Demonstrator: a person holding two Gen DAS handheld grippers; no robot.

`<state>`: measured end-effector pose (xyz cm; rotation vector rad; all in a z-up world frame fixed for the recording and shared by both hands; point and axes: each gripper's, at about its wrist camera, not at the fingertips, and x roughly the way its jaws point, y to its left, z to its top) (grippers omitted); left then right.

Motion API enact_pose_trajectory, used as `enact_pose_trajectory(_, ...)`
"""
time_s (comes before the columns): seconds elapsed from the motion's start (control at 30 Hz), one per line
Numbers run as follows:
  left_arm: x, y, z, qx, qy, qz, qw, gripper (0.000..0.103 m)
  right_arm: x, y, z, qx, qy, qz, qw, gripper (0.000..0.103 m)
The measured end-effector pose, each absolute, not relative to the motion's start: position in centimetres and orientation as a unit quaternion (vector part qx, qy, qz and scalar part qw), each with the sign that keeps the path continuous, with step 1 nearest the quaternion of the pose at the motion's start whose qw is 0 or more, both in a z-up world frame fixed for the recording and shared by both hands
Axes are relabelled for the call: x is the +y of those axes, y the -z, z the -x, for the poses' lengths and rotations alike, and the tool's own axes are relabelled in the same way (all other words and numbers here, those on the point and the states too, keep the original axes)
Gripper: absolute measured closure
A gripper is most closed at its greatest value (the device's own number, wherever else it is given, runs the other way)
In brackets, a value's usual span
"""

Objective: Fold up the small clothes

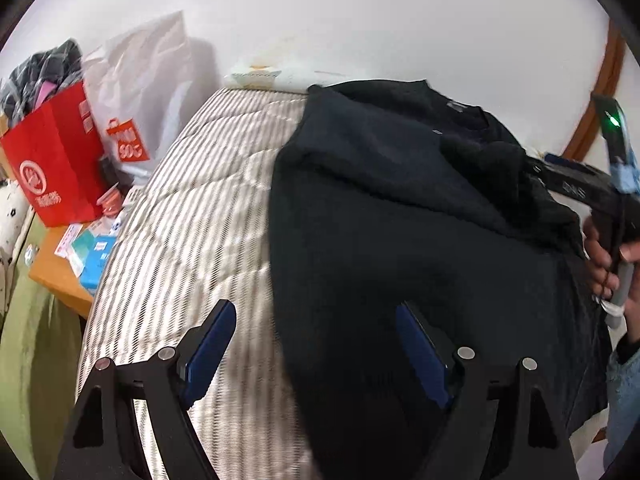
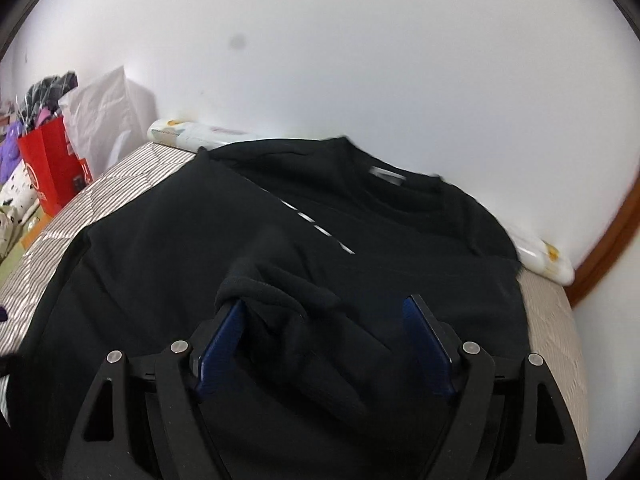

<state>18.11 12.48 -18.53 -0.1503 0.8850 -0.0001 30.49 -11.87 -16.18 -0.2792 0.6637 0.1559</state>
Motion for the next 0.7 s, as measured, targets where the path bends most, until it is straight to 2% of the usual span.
enact_pose_trajectory(0.23, 7.2, 16.1, -19.6, 0.417, 0.028, 0.032, 0.908, 0.022, -21.3, 13.8, -23.7, 0.307, -0.049, 0.078, 0.947, 0.024)
enact_pose_trajectory(0.4, 3.4, 14.6, -21.0, 0.408, 0.052, 0.017, 0.911, 0.022, -26.1, 14.7, -21.1, 0.31, -0.017, 0.049, 0.949, 0.026)
enact_pose_trajectory(0.43, 2.2, 14.4, -21.5, 0.41, 0.055, 0.008, 0.91, 0.022, -26.8, 15.1, -21.1, 0.316, -0.016, 0.041, 0.948, 0.029)
enact_pose_trajectory(0.5, 0.5, 14.3, -22.3, 0.409, 0.057, -0.003, 0.911, 0.022, -28.2, 16.6, -21.3, 0.342, -0.01, 0.019, 0.939, 0.055)
enact_pose_trajectory(0.53, -0.5, 14.3, -22.8, 0.41, 0.059, -0.011, 0.91, 0.022, -28.9, 17.3, -21.5, 0.356, -0.011, 0.006, 0.934, 0.06)
enact_pose_trajectory(0.57, -1.5, 14.3, -23.3, 0.411, 0.062, -0.022, 0.909, 0.022, -29.2, 17.7, -21.6, 0.363, -0.014, -0.003, 0.932, 0.065)
enact_pose_trajectory(0.7, -4.3, 14.6, -24.8, 0.404, 0.059, -0.051, 0.912, 0.022, -30.4, 19.5, -23.3, 0.38, -0.026, -0.046, 0.923, 0.065)
